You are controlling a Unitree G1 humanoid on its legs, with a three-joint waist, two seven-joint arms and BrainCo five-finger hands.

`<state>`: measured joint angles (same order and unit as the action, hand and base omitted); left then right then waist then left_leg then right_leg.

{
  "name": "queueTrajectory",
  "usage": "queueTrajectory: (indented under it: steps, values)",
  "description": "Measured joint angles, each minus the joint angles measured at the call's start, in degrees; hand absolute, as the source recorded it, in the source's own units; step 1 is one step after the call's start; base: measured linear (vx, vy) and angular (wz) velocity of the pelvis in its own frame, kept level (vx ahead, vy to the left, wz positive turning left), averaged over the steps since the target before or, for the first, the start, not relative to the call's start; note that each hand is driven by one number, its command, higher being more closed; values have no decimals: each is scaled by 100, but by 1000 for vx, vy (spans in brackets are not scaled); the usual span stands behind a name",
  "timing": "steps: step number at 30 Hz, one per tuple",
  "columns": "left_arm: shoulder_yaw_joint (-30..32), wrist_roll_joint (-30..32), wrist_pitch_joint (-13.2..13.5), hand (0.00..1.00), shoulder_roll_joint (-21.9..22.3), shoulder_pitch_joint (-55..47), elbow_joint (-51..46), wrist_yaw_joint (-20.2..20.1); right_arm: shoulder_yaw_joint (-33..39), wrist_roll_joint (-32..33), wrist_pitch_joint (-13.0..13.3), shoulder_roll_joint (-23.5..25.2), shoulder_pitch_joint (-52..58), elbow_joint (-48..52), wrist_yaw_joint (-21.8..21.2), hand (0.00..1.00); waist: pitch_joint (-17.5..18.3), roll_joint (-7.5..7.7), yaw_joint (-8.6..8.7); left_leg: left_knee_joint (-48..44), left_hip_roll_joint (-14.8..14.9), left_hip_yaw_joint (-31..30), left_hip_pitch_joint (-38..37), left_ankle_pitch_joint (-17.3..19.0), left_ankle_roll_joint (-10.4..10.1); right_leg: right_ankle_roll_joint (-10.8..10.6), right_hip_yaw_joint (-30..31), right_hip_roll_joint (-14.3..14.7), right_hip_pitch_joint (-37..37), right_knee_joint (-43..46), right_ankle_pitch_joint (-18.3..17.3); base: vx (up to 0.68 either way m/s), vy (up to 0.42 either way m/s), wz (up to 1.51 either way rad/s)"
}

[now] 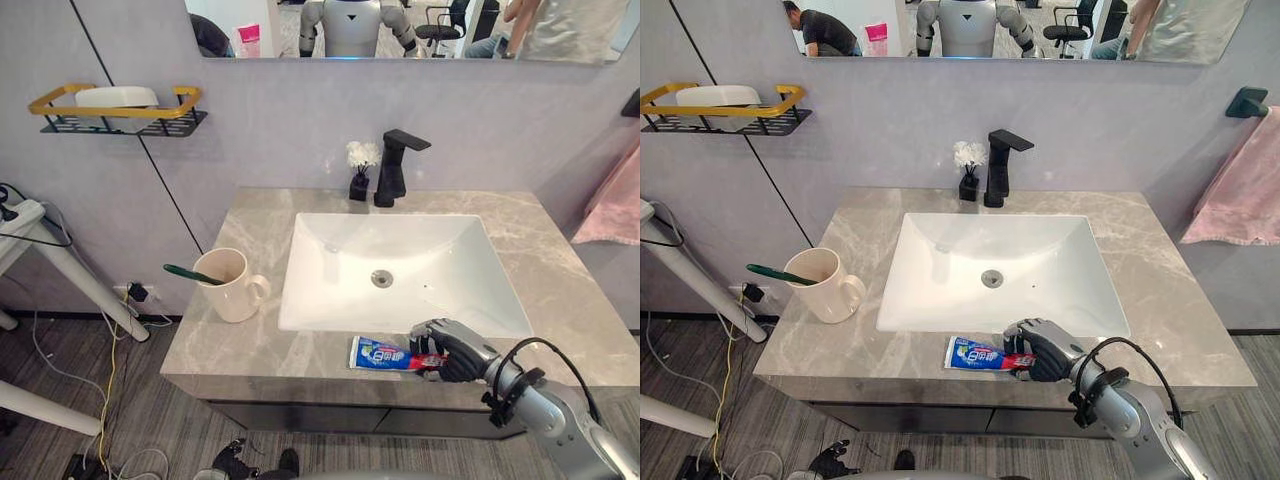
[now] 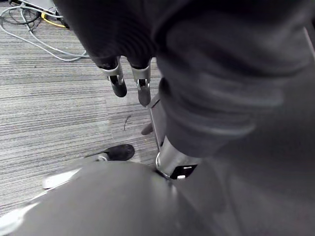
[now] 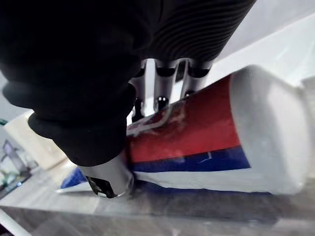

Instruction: Organize washtable

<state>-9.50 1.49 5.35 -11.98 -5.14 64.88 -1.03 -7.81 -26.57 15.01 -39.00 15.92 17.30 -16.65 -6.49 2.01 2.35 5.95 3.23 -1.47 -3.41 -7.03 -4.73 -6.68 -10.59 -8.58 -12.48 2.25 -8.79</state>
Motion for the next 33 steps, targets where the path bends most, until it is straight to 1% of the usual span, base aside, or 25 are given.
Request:
queueTrajectory:
  steps: [1,3,5,10,15,19,21,23,27,29,32,33]
  values:
    - [0,-85,1,0,-1,-1,0,-10,-3,102,13,-46,-48,4,-94,100,3,3,0,0,-5,0,48,3,3,0,-1,-5,29,-2,0,0,0,0]
    - [2,-99,8,0,0,-6,-1,-13,-21,193,16,-165,-94,11,-109,100,6,2,-4,0,-12,-5,69,0,3,6,-1,-9,82,-1,6,18,-3,2]
    - [11,-110,10,0,-9,-15,-5,-17,-60,264,4,-267,-142,23,-113,100,22,28,-13,0,-27,-19,72,-32,8,-30,-8,-20,68,4,29,43,-10,4]
    - [68,-144,18,0,-5,-24,-8,-18,-101,405,-106,-267,-333,7,-129,100,24,36,-15,0,-30,-44,86,-34,7,-31,-33,-18,69,0,29,0,0,0]
    - [188,-208,21,0,23,-56,-8,-16,-85,418,-227,-213,-466,1,10,100,25,34,-11,0,-30,-57,89,-35,6,-31,-40,-16,68,0,29,0,0,0]
    - [420,-311,31,0,70,-118,-9,-11,153,420,-245,195,-487,16,228,100,34,17,-4,-1,-31,-82,83,-38,6,-32,-58,-14,51,8,29,0,0,0]
    - [593,-313,36,0,105,-168,-9,-7,269,421,-245,369,-501,59,419,100,29,25,-1,-1,-33,-101,71,-38,6,-32,-78,-14,27,8,29,-23,-23,5]
    - [796,-316,46,0,109,-231,-15,0,371,420,-253,505,-516,206,489,100,24,20,9,-1,-37,-140,61,-38,6,-32,-120,-12,-33,6,29,-17,-23,9]
    - [1140,-344,82,0,193,-381,-24,121,616,437,-218,877,-561,690,785,100,21,12,-2,-1,-23,-237,54,-38,7,-1,-193,9,-24,56,-1,-37,-29,10]
    - [1432,-378,94,0,258,-513,-108,223,659,529,-154,1063,-563,909,917,100,22,12,-8,0,-11,-274,67,-30,19,20,-216,28,-22,68,-17,-36,-31,7]
    - [1869,-536,148,0,262,-673,-309,326,658,579,-123,1210,-548,1018,964,100,20,12,-11,0,-8,-308,82,-28,21,48,-275,38,-16,80,-69,-23,-27,8]
    - [2222,-590,168,0,269,-775,-587,401,657,579,-122,1271,-535,1083,1017,100,17,8,-15,0,-14,-330,91,-31,18,43,-330,34,-15,105,-98,-17,-34,12]
